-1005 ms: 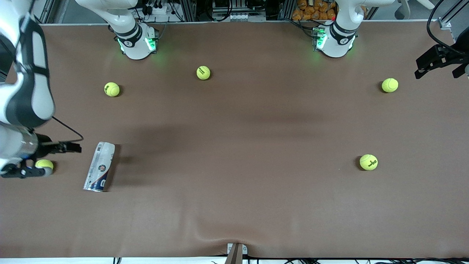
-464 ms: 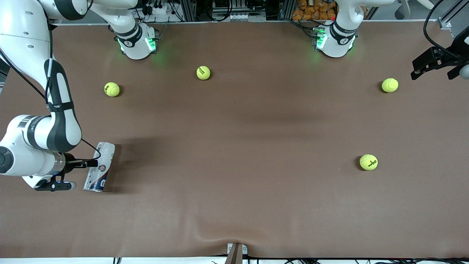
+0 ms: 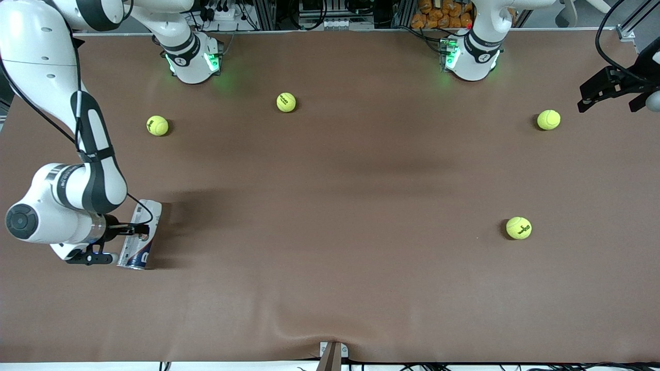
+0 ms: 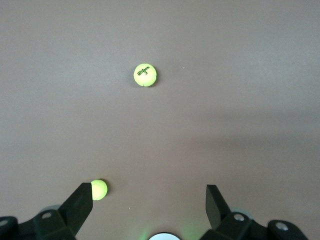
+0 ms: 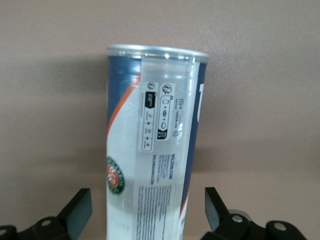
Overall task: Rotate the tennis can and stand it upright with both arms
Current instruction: 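Reach the right gripper down over the lying tennis can, then close the right gripper around the middle of the can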
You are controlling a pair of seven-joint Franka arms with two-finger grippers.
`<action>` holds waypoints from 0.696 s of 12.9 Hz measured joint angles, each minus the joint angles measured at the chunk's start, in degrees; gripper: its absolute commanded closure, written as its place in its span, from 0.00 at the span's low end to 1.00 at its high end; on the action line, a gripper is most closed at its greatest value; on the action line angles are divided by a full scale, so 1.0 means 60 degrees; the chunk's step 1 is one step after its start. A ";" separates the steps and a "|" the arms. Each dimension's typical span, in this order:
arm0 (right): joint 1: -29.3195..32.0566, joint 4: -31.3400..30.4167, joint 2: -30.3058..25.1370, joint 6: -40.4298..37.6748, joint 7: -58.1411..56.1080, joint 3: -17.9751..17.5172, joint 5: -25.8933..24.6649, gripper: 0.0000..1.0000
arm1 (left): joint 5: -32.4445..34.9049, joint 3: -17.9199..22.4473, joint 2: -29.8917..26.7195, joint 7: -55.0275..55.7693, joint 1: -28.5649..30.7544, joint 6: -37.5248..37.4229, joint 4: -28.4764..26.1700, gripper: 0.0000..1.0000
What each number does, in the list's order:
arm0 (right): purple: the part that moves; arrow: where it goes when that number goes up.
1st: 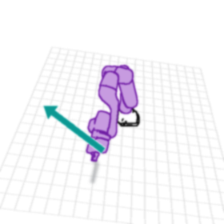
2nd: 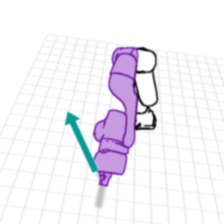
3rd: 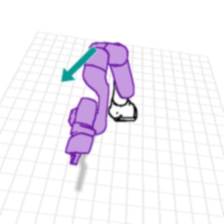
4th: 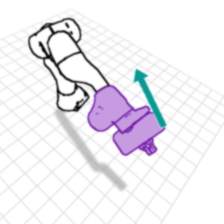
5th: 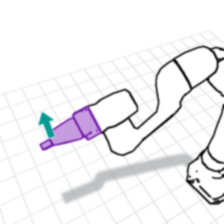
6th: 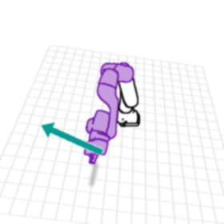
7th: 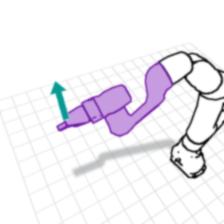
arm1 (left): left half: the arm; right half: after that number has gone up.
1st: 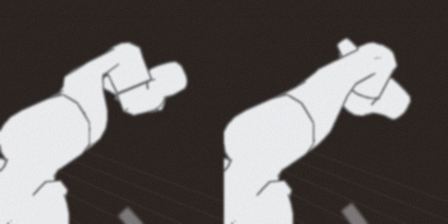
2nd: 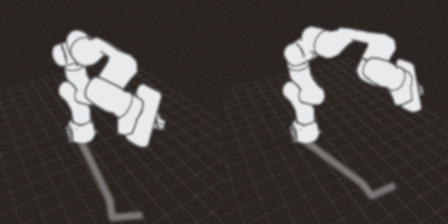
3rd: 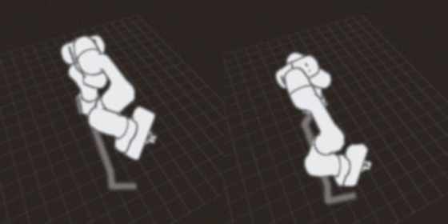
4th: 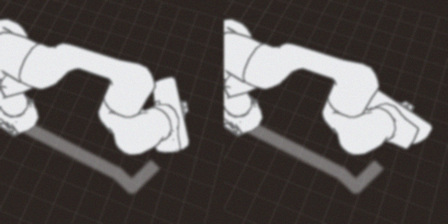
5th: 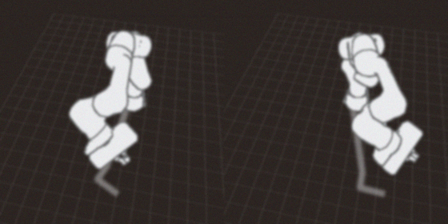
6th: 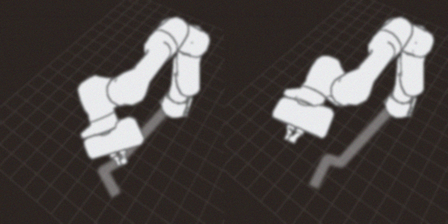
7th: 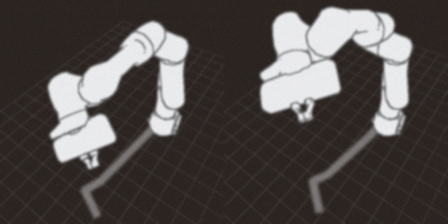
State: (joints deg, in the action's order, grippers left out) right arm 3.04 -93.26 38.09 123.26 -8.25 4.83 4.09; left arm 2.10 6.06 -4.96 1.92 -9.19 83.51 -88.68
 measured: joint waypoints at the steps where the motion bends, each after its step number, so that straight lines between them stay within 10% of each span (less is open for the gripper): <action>1: 0.0010 -0.0310 0.0024 0.0458 0.0000 0.0004 0.0009 0.00 | 0.0000 0.0000 0.0000 0.0000 0.0000 0.0000 0.0001 0.00; 9: 0.0048 -0.0900 0.0261 0.1546 0.0000 0.0010 0.0022 0.00 | 0.0000 0.0007 0.0026 0.0000 0.0003 0.0006 0.0005 0.00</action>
State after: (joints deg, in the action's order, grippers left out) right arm 3.33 -98.66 39.66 132.53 -8.25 4.88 4.23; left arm 2.10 6.11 -4.81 1.92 -9.18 83.54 -88.65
